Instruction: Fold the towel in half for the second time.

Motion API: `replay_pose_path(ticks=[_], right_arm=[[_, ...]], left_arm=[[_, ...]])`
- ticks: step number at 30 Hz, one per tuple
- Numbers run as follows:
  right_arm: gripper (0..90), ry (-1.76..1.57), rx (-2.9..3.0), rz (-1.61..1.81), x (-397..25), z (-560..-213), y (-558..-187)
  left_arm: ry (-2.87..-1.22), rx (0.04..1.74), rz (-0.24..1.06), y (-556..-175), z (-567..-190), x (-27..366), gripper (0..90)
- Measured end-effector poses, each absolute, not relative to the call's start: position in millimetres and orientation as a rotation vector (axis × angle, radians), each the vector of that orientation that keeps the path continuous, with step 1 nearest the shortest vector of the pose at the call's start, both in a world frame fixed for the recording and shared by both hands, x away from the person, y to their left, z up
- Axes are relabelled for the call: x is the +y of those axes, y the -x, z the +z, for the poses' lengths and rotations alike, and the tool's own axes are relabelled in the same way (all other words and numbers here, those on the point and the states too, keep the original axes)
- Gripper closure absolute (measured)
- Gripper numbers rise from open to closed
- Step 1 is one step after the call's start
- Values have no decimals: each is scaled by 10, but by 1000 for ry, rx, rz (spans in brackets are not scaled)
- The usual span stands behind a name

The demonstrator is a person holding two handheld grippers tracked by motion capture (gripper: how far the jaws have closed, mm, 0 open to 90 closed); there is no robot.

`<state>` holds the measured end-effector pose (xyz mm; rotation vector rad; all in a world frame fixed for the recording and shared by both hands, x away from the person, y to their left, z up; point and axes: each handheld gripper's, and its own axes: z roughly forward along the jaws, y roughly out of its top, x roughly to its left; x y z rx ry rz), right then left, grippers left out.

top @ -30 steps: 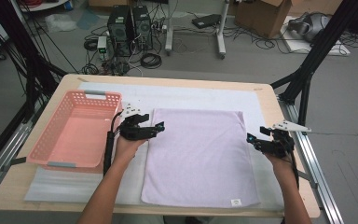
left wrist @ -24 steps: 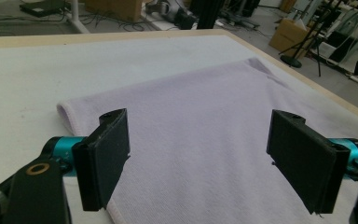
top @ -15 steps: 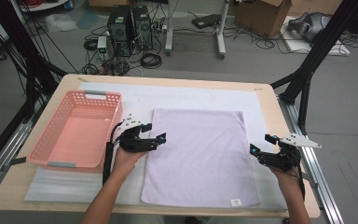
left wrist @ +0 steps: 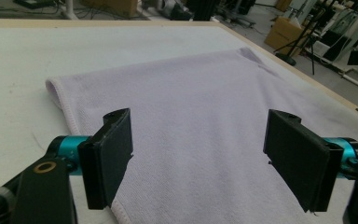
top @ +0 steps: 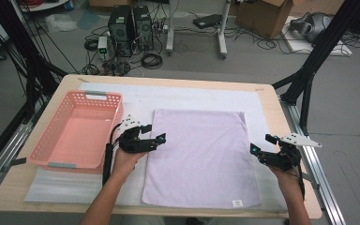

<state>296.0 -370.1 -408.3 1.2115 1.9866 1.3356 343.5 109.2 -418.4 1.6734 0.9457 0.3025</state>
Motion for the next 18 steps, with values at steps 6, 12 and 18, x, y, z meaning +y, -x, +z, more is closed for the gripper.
replay_pose_path(ticks=[6,12,18], right_arm=[[174,-1221,2009,1330,-3665,-4100,-3044],[174,-1257,2036,1286,-3641,-4088,-3213],[199,-1341,2057,1263,-3658,-4089,-3426]], left_arm=[[-1682,975,311,-3557,-4172,1128,250],[-1675,1001,306,-3704,-4188,1096,264],[-1688,1113,321,-3829,-4328,1108,283]])
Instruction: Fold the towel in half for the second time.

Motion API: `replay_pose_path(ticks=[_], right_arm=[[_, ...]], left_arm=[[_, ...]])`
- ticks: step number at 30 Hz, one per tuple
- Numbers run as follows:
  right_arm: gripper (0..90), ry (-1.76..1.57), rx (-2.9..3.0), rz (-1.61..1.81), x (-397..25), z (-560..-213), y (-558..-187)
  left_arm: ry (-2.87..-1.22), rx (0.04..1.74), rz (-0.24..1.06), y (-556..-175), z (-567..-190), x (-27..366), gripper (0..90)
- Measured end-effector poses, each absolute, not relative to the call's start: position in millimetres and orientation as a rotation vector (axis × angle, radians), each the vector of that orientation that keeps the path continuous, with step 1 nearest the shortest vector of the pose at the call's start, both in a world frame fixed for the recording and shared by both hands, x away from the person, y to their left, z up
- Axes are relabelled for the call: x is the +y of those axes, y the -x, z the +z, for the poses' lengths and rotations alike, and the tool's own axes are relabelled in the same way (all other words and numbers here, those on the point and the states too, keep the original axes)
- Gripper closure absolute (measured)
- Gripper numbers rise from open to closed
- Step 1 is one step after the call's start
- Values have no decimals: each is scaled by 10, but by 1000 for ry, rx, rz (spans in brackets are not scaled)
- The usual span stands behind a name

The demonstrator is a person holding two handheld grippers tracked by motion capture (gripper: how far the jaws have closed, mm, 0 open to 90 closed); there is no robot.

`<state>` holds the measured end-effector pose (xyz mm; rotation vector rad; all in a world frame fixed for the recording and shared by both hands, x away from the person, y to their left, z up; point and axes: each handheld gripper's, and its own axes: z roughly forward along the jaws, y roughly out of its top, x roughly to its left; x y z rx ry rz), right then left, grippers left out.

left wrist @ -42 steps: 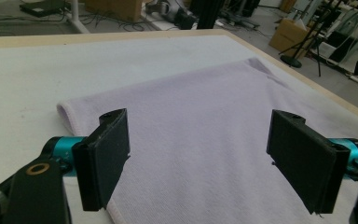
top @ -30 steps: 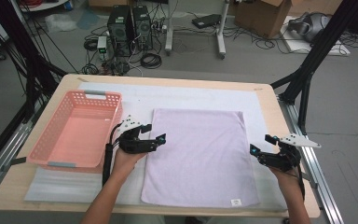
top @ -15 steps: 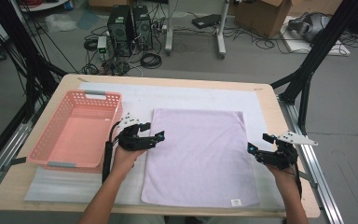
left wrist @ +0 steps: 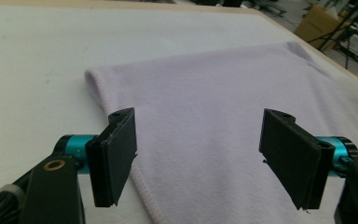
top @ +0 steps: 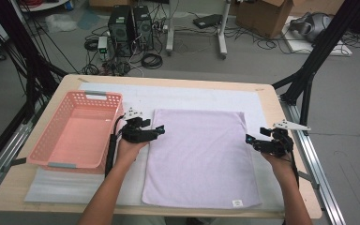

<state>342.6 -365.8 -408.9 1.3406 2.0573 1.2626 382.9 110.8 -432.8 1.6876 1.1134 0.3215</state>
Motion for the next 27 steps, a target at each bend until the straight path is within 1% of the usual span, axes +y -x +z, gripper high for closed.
replay_pose_path(ticks=[4,8,10,14,16,19,22,24,25,26,27], right_arm=[[199,-1388,2049,1239,-3653,-4101,-3546],[202,-1424,2044,1206,-3640,-4141,-3624],[249,-1421,2055,1178,-3628,-4178,-3667],[277,-1488,2040,1114,-3618,-4261,-3773],[369,-1515,2016,1135,-3645,-4273,-3800],[378,-1537,2004,1125,-3671,-4309,-3851],[382,-1570,2019,1097,-3647,-4365,-3934],[404,-1578,2031,1082,-3601,-4385,-4006],[424,-1574,2039,1061,-3572,-4389,-4047],[460,-1572,2044,1040,-3539,-4388,-4077],[473,-1567,2052,1013,-3510,-4387,-4107]], left_arm=[[-1688,1188,344,-3917,-4430,1154,276],[-1724,1241,380,-4007,-4515,1161,285],[-1724,1256,366,-4063,-4506,1148,293],[-1759,1252,379,-4191,-4457,1068,315],[-1774,1265,389,-4239,-4466,1035,315],[-1769,1299,386,-4289,-4532,1028,322],[-1761,1305,391,-4292,-4530,1025,386],[-1770,1301,394,-4289,-4529,1016,440],[-1781,1293,406,-4286,-4528,1003,475],[-1800,1280,418,-4278,-4528,978,529],[-1830,1265,447,-4267,-4527,936,595]])
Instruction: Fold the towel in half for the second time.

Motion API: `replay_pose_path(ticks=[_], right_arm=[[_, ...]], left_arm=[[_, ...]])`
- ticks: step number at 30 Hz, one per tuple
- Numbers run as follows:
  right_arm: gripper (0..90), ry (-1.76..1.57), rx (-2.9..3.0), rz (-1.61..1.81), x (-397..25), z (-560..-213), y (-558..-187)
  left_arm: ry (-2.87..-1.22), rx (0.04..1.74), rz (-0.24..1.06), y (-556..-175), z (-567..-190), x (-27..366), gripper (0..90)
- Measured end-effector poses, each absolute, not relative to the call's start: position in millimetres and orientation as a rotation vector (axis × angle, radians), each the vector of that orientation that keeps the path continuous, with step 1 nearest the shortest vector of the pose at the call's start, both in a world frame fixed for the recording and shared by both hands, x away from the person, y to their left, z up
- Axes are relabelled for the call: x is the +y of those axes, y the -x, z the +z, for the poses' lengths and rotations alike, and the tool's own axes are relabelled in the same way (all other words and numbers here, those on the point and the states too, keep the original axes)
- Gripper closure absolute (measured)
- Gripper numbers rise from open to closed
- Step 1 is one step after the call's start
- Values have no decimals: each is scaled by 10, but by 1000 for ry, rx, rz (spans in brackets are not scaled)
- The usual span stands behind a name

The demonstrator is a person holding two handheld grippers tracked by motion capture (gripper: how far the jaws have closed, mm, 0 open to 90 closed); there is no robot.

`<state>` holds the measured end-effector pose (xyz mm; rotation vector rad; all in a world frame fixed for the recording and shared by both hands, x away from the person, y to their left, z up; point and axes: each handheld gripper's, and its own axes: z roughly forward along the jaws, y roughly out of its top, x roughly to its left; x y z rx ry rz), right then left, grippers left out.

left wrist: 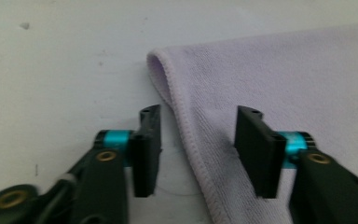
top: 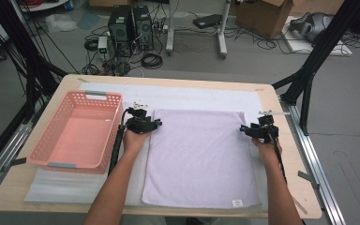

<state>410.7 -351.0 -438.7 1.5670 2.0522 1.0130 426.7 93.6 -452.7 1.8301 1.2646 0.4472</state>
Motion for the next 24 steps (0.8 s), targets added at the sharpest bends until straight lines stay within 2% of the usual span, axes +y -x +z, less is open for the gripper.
replay_pose_path(ticks=[2,3,5,7,9,13,24], right_arm=[[535,-1573,2071,969,-3453,-4400,-4155],[542,-1573,2081,945,-3426,-4417,-4172],[610,-1557,2077,922,-3403,-4411,-4173],[763,-1564,2101,958,-3423,-4407,-4177],[831,-1583,2107,999,-3430,-4416,-4179],[859,-1575,2091,1021,-3441,-4397,-4157],[860,-1514,2021,1221,-3561,-4218,-3834]], left_arm=[[-1869,1251,505,-4254,-4522,887,645],[-1861,1262,500,-4257,-4522,893,665],[-1843,1278,483,-4265,-4525,915,714],[-1850,1264,477,-4263,-4523,914,806],[-1862,1253,502,-4252,-4520,889,827],[-1767,1343,404,-4256,-4505,957,847],[-1700,1268,386,-4049,-4253,1061,844]])
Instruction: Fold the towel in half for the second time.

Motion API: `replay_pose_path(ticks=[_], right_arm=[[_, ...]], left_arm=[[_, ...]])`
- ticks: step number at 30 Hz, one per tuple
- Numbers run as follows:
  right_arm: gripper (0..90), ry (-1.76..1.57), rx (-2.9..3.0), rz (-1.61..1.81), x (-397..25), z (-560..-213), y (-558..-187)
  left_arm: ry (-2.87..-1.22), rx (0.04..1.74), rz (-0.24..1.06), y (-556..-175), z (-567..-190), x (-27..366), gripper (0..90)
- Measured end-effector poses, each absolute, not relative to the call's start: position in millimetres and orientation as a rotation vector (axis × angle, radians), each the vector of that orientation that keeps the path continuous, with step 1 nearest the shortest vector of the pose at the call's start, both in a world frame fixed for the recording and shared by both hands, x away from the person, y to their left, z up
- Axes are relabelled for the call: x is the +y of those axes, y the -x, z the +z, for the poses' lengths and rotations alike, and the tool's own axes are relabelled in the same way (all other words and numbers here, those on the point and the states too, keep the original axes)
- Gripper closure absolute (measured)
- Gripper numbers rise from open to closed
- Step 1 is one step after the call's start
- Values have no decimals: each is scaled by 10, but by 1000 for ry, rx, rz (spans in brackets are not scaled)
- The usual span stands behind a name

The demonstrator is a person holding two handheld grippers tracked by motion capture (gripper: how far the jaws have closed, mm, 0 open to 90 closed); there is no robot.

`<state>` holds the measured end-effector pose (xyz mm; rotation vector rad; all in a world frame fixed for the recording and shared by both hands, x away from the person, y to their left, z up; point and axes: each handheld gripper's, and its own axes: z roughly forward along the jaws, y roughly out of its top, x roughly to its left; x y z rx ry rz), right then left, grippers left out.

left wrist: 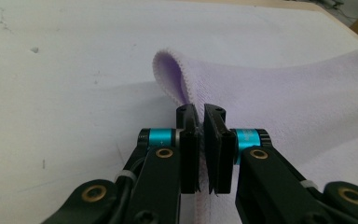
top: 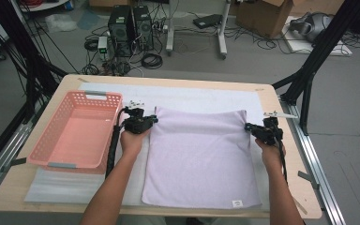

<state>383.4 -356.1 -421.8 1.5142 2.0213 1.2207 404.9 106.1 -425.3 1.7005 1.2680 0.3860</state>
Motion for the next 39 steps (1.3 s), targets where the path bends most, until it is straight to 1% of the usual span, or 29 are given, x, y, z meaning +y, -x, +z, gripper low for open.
replay_pose_path(ticks=[4,10,18,24,33,39], right_arm=[[859,-1491,2020,1243,-3564,-4168,-3705],[859,-1461,2026,1255,-3541,-4075,-3498],[859,-1412,2040,1265,-3552,-4071,-3190],[858,-1390,2050,1270,-3552,-4080,-3005],[858,-1391,2082,1245,-3538,-4132,-2835],[858,-1411,2112,1227,-3548,-4209,-2731]], left_arm=[[-1692,1253,351,-3918,-4202,1098,844],[-1681,1205,347,-3664,-4144,1125,843],[-1678,1143,355,-3348,-4098,1203,843],[-1697,1122,342,-3158,-4186,1239,843],[-1754,1075,337,-2906,-4311,1294,841],[-1779,1087,306,-2829,-4421,1311,839]])
